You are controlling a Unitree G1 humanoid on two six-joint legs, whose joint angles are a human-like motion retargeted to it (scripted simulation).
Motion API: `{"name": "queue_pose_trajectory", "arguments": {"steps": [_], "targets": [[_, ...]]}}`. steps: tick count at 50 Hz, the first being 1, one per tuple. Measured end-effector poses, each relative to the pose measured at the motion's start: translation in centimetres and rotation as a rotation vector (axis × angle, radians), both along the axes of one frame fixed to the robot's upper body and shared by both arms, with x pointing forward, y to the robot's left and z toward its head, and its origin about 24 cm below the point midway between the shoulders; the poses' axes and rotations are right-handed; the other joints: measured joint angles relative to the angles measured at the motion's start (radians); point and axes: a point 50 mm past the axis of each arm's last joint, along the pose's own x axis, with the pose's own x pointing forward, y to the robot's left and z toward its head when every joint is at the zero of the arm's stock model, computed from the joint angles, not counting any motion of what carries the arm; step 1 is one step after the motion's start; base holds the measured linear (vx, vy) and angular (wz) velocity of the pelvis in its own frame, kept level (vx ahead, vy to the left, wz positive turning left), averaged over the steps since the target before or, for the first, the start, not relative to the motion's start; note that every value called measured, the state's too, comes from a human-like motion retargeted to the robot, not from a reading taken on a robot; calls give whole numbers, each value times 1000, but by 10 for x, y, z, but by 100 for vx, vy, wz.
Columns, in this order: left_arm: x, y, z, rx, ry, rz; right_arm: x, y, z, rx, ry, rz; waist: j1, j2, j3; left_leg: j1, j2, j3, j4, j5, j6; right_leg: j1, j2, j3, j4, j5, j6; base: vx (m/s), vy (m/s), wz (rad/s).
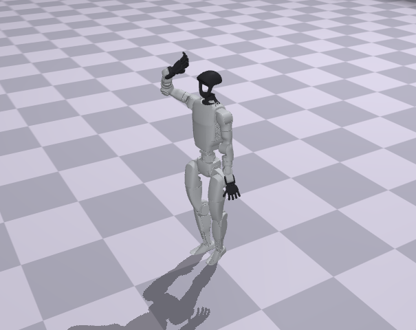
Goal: Upper body actions
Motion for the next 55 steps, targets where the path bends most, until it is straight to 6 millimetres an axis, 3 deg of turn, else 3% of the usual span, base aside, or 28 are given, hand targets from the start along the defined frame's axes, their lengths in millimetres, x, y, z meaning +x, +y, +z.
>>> {"name": "queue_pose_trajectory", "arguments": {"steps": [2, 4, 7, 9, 12, 15, 17, 20, 22, 26, 29, 32, 35, 38, 40, 42, 45, 47, 49, 52, 55], "targets": [[-5, -1, 0, -4, 11, 12, 23, -61, 10, 351, 97, -56, -21, 2, -18, -15, -2, -14, 2, 1, 1, -9, -4, -14, -3, -1, 2, 3, 6, 32], [-10, -1, 0, -10, 20, 41, 41, -129, 2, 714, 178, -94, -39, -2, -32, -27, -5, -27, 4, 2, 1, -15, -8, -30, -6, -1, 4, 1, 5, 34], [-14, -1, 1, -17, 23, 84, 62, -224, -42, 1228, 347, -52, -51, -10, -39, -34, -11, -44, 5, 1, 3, -17, -14, -57, -11, 0, 5, -1, 4, 29], [-16, -1, 1, -20, 17, 108, 74, -271, -82, 1545, 491, 87, -59, -12, -43, -35, -15, -55, 4, -1, 4, -18, -17, -72, -13, 0, 7, 1, 2, 28], [-20, -3, 1, -7, -6, 152, 86, -314, -142, 1917, 732, 428, -72, -14, -47, -37, -19, -67, 6, -4, 5, -19, -21, -87, -14, -1, 9, 0, 0, 14], [-24, -12, -1, 5, -26, 229, 97, -322, -180, 2053, 806, 931, -87, -8, -55, -35, -23, -82, 5, -11, 6, -21, -22, -107, -16, -3, 9, 2, 0, 22], [-28, -16, -1, 1, -22, 284, 98, -317, -179, 1952, 610, 1195, -100, -3, -62, -36, -24, -89, 6, -14, 6, -25, -22, -118, -16, -4, 8, 0, 1, 11], [-29, -17, 0, -13, -9, 313, 85, -299, -155, 1695, 226, 1251, -112, 8, -66, -38, -19, -86, 9, -17, 1, -29, -22, -115, -14, -5, 8, -4, 4, -8], [-27, -15, 0, -16, 0, 282, 78, -278, -128, 1549, 193, 1104, -110, 11, -62, -36, -16, -74, 9, -16, -2, -29, -21, -103, -13, -4, 5, -5, 4, -28], [-23, -4, 1, 10, 14, 159, 67, -220, -65, 1218, 379, 755, -71, 2, -59, -38, -8, -32, 12, -9, -8, -29, -19, -59, -11, 1, -1, -1, -5, -49], [-23, 4, 2, 39, 21, 85, 52, -167, -24, 948, 440, 445, -53, -7, -70, -48, -4, -11, 13, -4, -12, -35, -18, -34, -10, 2, -3, 3, -10, -31], [-27, 8, 3, 52, 35, 62, 29, -108, 3, 679, 389, 122, -59, -14, -87, -54, -3, -15, 8, 0, -14, -43, -17, -26, -8, -3, -2, 2, -6, 7], [-32, 9, 5, 51, 57, 93, -1, -44, 10, 400, 172, -98, -68, -23, -92, -42, -5, -26, -1, -1, -13, -41, -12, -27, -5, -8, -2, 2, -6, 17], [-33, 6, 5, 40, 64, 139, -20, 25, 0, 21, -92, -105, -82, -19, -82, -24, -6, -37, -5, -4, -11, -31, -7, -29, -1, -14, -1, 0, -8, 16], [-35, 6, 5, 45, 64, 145, -22, 51, -12, -194, -175, -55, -82, -21, -79, -16, -4, -36, -5, -4, -12, -23, -5, -25, 1, -15, -1, 3, -8, -4], [-31, 2, 3, 37, 55, 125, -17, 52, -10, -229, -164, -20, -66, -14, -70, -13, -2, -27, -4, -3, -12, -18, -2, -17, 1, -15, -2, -1, 0, -11], [-22, -7, 1, 9, 38, 89, 5, 11, 14, 31, -19, -25, -38, 5, -61, -19, 2, -17, -3, -2, -11, -22, 2, -4, 1, -13, -1, -3, 5, -16], [-20, -11, 0, -1, 35, 82, 25, -38, 26, 307, 98, -67, -39, 13, -64, -29, 3, -20, -1, 0, -10, -26, 1, -6, 0, -13, 1, 2, 7, 8], [-22, -9, 0, 3, 36, 92, 42, -101, 25, 616, 182, -99, -53, 10, -69, -37, 1, -32, 1, 2, -8, -28, -3, -18, -2, -13, 3, 4, 6, 28], [-24, -11, 0, -7, 33, 133, 55, -196, -1, 1079, 302, -138, -73, 10, -65, -41, -7, -56, 1, 3, -4, -24, -8, -50, -7, -12, 5, 1, 4, 42], [-24, -16, 0, -32, 32, 195, 60, -275, -56, 1501, 441, -72, -95, 15, -56, -36, -18, -83, -3, 2, 3, -21, -14, -86, -11, -12, 7, -1, 6, 43]]}}
